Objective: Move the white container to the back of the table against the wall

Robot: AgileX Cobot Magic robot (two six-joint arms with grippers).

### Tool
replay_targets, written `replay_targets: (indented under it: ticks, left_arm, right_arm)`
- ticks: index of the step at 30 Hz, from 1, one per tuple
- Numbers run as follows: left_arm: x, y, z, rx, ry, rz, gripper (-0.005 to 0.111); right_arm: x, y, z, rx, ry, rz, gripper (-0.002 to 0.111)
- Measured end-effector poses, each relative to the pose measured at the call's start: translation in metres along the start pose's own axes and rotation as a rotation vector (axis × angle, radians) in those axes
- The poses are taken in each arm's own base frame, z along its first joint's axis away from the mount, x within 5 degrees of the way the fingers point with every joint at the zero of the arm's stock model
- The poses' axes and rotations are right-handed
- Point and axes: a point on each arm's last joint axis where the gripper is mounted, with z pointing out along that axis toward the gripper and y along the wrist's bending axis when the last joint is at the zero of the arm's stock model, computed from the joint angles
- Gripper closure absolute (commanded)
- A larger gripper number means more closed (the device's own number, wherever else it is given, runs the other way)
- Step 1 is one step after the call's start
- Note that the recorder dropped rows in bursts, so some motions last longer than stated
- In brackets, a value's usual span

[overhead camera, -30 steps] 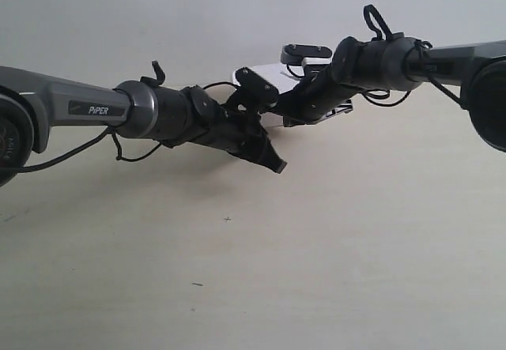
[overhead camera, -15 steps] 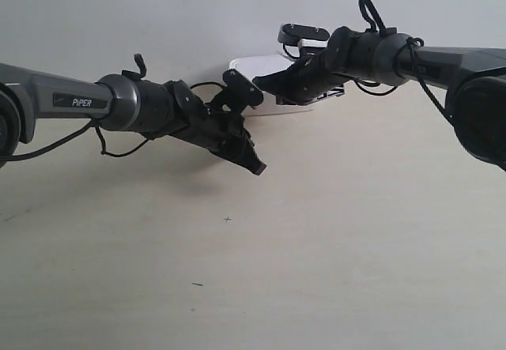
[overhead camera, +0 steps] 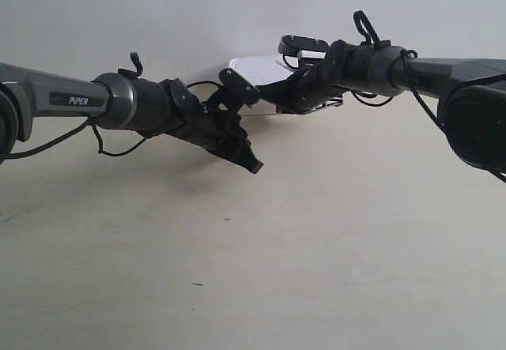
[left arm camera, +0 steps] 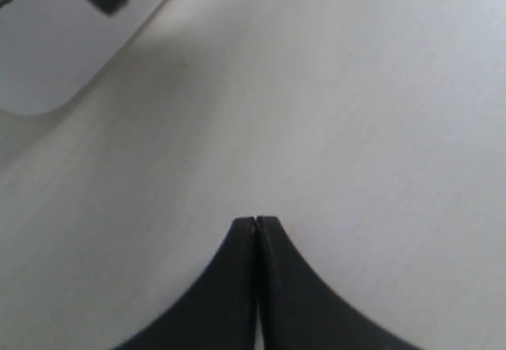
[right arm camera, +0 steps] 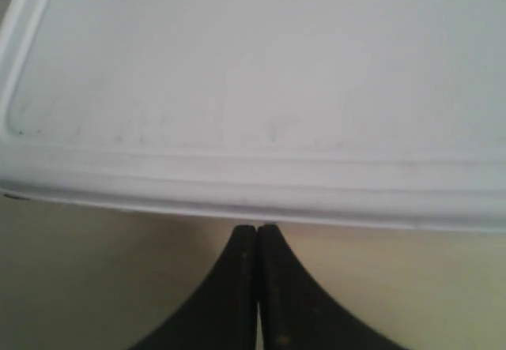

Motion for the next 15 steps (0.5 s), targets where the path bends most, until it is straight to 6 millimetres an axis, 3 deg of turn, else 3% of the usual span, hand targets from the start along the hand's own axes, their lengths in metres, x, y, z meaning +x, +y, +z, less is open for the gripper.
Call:
replay_targets:
  ticks: [4,10,15]
  left_arm:
    - [0.005,0.011,-0.004,0.021,0.022,-0.033,0.107]
    - [0.017,0.022,-0.025,0.118,0.102,-0.111,0.107]
    - [0.017,0.018,-0.059,0.098,0.104,-0.116,0.107]
  right_arm:
    - [0.009,0.001,-0.005,0.007,0.13,-0.04,0.108]
    - [-0.014,0.014,-0.053,0.012,0.224,-0.076,0.108]
    - [-0.029,0.02,-0.088,0.055,0.251,-0.103,0.108]
